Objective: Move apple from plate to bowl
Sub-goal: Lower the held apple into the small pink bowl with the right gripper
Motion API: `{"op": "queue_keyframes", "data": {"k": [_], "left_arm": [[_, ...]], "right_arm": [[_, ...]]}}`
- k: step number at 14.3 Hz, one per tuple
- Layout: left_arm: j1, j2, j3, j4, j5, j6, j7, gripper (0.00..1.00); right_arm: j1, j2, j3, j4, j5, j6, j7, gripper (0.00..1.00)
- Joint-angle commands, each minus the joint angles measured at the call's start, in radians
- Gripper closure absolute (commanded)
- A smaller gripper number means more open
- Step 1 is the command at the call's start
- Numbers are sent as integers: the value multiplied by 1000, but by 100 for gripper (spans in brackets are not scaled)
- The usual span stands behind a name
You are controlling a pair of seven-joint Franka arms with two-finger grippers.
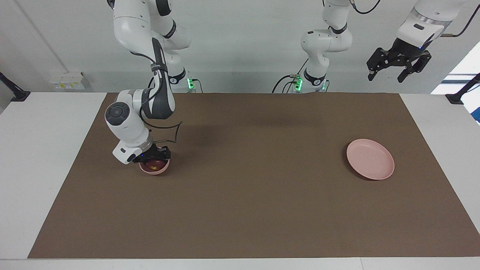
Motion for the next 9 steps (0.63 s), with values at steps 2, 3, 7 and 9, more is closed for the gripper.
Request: {"op": "queue_keyframes", "data": {"k": [2,3,7,9], "left_arm": [[-4,-25,12,-27,3,1,-3,0],[-4,-25,12,-27,3,1,-1,0],[-4,-25,12,-27,3,1,-3,0],[-4,-25,12,-27,1,2,-3,0]], "right_arm": [[-14,-2,10,-5,-22,22,-11,61],[-14,-2,10,-5,-22,22,-9,51],[-14,-2,10,-5,-22,22,-9,35],[-14,-2,10,-5,-22,20,-9,32]]}}
